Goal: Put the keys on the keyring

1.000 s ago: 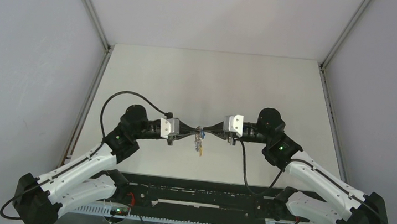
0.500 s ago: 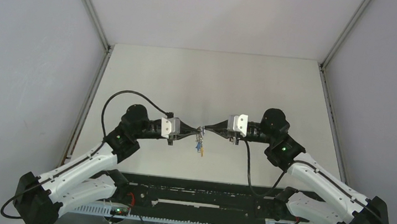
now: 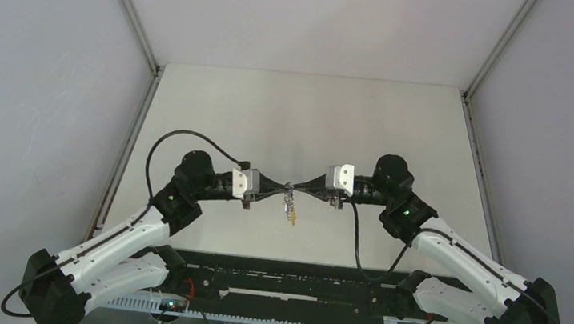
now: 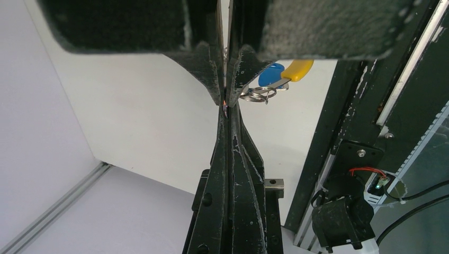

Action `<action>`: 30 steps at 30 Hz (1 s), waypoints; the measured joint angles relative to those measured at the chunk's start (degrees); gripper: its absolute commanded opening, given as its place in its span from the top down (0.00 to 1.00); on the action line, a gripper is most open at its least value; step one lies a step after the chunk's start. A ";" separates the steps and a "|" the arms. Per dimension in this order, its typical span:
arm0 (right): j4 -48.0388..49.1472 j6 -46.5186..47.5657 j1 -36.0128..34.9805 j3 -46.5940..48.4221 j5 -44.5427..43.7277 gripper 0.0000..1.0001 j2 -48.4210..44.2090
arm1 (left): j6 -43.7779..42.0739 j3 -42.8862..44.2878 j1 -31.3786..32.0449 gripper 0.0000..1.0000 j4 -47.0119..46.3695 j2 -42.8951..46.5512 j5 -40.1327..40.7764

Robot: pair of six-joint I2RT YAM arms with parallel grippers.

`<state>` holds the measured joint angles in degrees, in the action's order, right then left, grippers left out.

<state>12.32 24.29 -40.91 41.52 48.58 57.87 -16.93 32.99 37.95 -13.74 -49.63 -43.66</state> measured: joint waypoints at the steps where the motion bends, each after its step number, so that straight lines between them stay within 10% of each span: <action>1: 0.02 0.00 0.02 0.00 0.00 1.00 0.00 | 0.02 0.00 0.00 1.00 -0.07 0.00 0.00; 30: -5.29 -0.02 0.74 6.03 4.90 1.00 5.20 | 0.85 0.00 -0.39 1.00 0.63 0.04 -0.04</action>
<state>7.03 24.27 -40.16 47.55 53.47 63.07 -16.08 32.99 37.56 -13.10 -49.58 -43.70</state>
